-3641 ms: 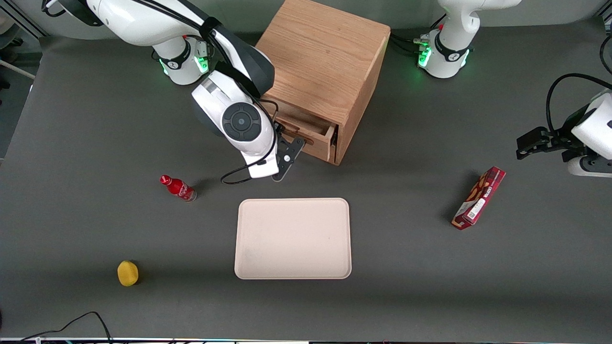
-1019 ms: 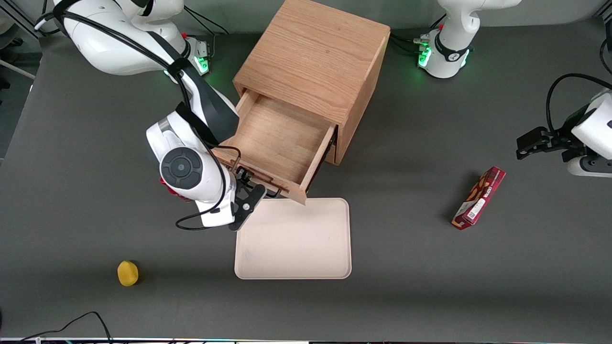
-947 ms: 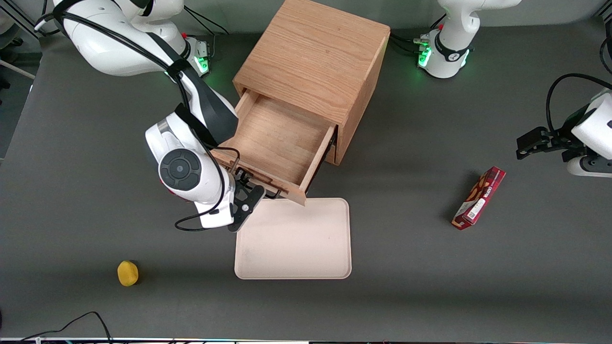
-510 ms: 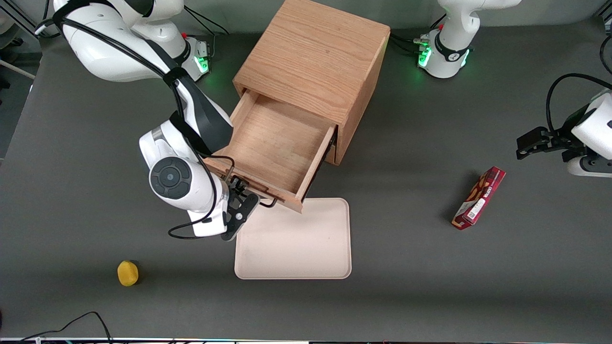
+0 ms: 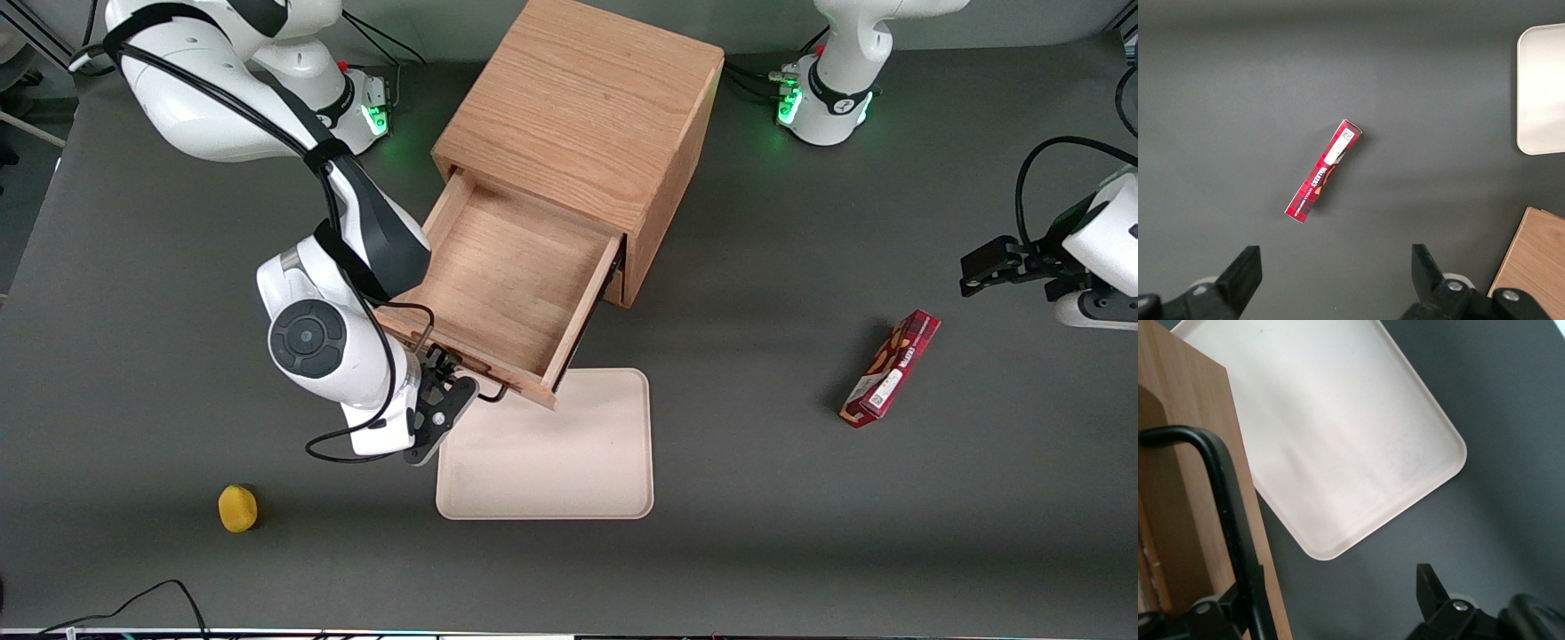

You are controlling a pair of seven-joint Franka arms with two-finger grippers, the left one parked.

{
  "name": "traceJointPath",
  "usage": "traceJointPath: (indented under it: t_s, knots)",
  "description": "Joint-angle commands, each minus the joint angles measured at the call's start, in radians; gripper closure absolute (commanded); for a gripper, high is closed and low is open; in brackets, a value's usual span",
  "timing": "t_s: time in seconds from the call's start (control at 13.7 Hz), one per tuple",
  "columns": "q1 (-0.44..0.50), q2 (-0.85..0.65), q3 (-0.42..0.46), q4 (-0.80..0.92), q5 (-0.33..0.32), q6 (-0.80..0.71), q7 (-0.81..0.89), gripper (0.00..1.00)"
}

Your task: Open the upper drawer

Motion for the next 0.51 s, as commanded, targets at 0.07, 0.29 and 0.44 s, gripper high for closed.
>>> traceJointPath:
  t_s: [0.07,0.29,0.44]
  knots:
    - [0.036,0.023,-0.026,0.053,-0.026,0.003,-0.014,0.00]
    - [0.036,0.009,-0.023,0.064,-0.024,-0.051,-0.015,0.00]
    - [0.036,0.007,-0.020,0.096,-0.021,-0.092,-0.015,0.00]
